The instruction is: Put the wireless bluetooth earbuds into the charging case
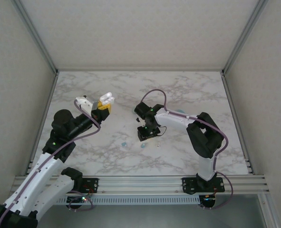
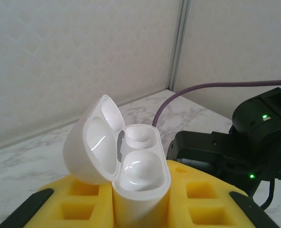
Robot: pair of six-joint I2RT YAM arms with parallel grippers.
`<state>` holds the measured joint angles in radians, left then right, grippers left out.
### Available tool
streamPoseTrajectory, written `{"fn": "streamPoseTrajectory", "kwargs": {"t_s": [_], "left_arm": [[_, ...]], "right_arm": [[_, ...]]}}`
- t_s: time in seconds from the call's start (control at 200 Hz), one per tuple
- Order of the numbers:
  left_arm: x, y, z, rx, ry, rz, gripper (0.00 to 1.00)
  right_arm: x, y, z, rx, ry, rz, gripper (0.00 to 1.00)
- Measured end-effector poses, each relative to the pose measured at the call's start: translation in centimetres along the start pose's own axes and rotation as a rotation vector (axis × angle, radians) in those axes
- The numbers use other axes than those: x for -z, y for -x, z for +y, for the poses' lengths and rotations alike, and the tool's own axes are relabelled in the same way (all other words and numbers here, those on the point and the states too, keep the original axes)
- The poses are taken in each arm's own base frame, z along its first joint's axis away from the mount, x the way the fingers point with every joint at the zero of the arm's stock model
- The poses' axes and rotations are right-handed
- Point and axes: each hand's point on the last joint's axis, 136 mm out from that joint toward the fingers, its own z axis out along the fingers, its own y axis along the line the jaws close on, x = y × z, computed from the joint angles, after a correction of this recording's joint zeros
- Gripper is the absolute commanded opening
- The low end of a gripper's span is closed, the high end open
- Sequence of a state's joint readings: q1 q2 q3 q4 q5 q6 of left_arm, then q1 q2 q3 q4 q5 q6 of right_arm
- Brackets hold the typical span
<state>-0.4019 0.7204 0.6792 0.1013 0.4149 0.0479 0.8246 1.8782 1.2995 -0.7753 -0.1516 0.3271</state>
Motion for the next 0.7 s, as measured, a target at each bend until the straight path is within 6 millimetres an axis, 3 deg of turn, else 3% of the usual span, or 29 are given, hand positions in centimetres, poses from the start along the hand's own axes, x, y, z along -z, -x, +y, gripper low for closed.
{"fn": "streamPoseTrajectory", "kwargs": {"t_s": [0.39,0.701], "left_arm": [[0.0,0.2,0.0,-0.003,0.000,-0.007,0.17],[0.0,0.2,0.0,0.000,0.000,-0.009,0.17]], "right_arm": [[-0.2,-1.0,2.0,0.055,0.003,0.027,0.29],[-1.4,-2.9,1.1,0.045,-0.014,0.082,0.22]]}}
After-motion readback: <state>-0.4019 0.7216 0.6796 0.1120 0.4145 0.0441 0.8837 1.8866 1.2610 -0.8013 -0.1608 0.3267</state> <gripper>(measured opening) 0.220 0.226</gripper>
